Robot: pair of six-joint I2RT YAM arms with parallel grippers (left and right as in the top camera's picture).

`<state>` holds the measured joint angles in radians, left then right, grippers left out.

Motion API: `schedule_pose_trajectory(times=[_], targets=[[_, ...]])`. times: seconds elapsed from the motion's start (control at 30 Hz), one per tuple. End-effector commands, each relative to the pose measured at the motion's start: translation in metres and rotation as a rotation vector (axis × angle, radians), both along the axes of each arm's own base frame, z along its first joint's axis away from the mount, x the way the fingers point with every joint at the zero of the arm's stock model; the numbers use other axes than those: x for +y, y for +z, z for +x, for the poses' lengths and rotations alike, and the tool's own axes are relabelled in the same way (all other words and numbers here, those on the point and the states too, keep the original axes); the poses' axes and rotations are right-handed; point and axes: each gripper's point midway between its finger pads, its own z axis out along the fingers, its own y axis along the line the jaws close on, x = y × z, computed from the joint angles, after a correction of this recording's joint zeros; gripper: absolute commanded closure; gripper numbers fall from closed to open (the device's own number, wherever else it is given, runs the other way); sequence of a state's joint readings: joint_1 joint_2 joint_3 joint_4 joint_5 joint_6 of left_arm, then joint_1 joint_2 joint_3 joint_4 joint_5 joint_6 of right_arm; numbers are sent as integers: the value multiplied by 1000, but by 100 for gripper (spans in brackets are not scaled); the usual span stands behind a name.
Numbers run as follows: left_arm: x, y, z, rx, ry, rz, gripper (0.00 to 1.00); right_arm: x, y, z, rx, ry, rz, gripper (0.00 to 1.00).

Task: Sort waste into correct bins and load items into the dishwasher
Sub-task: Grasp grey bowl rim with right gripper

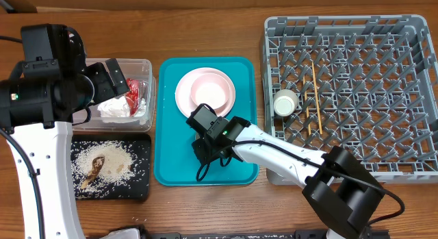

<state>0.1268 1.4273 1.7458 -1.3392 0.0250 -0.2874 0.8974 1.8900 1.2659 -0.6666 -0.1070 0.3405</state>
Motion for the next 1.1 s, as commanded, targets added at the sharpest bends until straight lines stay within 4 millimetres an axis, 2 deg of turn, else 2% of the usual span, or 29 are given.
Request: schedule_pose_trajectory(times=[0.0, 0.1, 0.23, 0.3, 0.47, 0.57, 0.83, 0.97, 1.07], targets=[[3, 2, 1, -6, 5, 8, 0, -1, -7, -3, 11, 0, -15, 78], [3, 2, 1, -6, 5, 8, 0, -7, -8, -1, -2, -9, -45, 78], [3, 2, 1, -6, 5, 8, 0, -31, -11, 15, -97, -56, -167, 78], [3, 2, 1, -6, 5, 8, 0, -33, -11, 19, -119, -61, -183, 78], [3, 2, 1, -6, 5, 8, 0, -34, -10, 21, -145, -10, -199, 77], [3, 2, 2, -6, 5, 8, 0, -33, -9, 22, -147, -10, -195, 72], [3, 2, 2, -5, 5, 8, 0, -29, -7, 25, -163, -13, -175, 72], [3, 2, 2, -5, 5, 8, 0, -26, -6, 27, -172, -12, -166, 73], [3, 2, 2, -5, 5, 8, 0, -27, -7, 26, -168, -11, -170, 81]])
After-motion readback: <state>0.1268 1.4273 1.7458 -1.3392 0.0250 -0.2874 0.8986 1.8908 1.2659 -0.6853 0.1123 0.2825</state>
